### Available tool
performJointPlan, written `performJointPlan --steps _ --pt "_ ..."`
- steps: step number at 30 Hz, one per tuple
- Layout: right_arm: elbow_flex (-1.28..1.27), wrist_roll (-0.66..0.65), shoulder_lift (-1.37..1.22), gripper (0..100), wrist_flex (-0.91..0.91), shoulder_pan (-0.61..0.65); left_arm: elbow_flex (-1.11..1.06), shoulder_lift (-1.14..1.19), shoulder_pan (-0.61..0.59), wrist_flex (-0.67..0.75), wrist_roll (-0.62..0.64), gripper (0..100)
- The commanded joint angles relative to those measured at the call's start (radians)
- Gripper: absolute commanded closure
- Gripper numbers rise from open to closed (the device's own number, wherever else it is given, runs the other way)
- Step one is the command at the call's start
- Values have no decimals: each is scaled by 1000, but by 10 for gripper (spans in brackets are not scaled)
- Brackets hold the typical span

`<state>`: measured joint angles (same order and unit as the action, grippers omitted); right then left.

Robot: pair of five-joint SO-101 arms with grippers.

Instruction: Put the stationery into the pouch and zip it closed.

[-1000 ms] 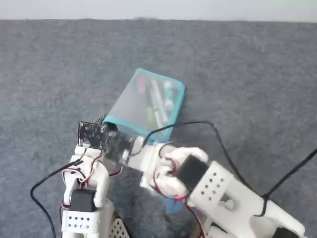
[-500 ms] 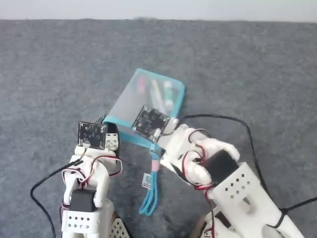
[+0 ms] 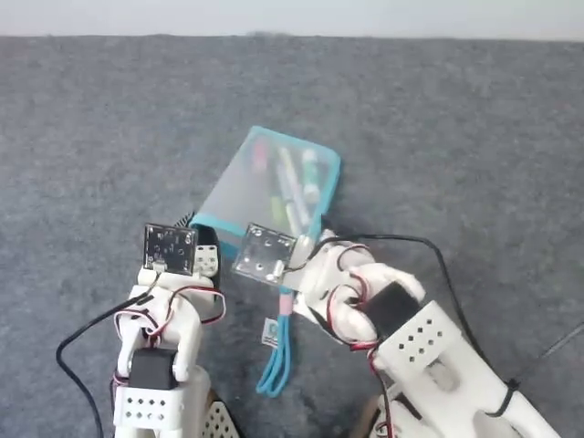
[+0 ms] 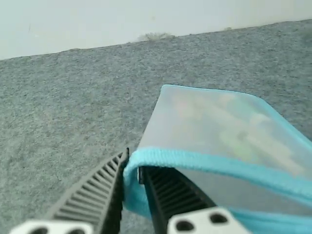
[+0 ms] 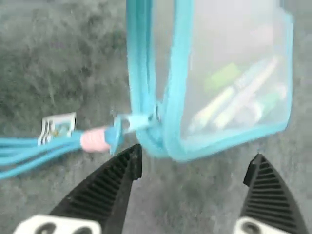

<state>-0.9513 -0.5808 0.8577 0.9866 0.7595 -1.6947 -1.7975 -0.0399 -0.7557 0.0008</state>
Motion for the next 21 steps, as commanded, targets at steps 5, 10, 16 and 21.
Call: performJointPlan --steps 5,10,16,21 --pt "60 -12 -186 668 -102 27 8 0 5 2 -11 988" --pt "164 -8 -278 670 -107 25 8 0 5 2 -11 988" --pt "247 -6 -344 752 -130 25 8 0 5 2 -11 988" --pt "261 52 -401 979 -147 16 8 -2 5 -2 -11 988"
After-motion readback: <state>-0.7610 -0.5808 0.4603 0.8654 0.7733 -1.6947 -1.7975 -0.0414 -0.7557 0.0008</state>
